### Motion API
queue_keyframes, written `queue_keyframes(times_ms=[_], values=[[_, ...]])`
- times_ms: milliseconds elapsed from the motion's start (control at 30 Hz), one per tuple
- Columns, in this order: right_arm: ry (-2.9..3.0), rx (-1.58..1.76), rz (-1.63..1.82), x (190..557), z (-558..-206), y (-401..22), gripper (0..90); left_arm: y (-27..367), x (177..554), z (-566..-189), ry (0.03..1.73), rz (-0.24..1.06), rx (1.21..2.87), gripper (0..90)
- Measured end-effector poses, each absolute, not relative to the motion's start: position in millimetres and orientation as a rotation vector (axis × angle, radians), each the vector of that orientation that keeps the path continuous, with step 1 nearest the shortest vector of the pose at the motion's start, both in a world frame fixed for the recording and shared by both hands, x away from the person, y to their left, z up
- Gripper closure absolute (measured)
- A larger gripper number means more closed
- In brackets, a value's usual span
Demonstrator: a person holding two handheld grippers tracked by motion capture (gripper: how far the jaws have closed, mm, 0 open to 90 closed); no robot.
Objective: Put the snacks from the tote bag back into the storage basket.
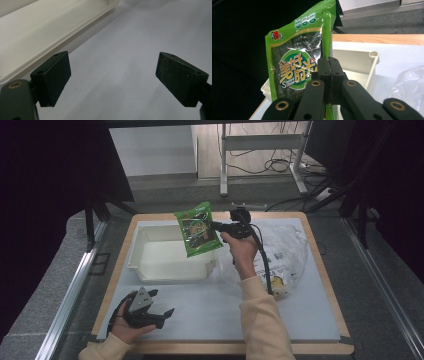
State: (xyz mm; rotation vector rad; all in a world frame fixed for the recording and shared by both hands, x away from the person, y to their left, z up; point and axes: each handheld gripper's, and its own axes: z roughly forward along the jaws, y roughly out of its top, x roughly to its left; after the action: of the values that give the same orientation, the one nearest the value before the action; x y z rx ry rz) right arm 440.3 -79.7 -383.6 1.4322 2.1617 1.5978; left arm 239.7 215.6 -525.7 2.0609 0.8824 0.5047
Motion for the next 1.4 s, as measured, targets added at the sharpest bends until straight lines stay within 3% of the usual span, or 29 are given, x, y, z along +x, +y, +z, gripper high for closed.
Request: queue_keyframes(times_ms=[1400], values=[[2.209, 1.431, 1.601, 445, -395, -44, 89.8, 216, 239, -525, 0.882, 0.505, 2.057, 12.7]])
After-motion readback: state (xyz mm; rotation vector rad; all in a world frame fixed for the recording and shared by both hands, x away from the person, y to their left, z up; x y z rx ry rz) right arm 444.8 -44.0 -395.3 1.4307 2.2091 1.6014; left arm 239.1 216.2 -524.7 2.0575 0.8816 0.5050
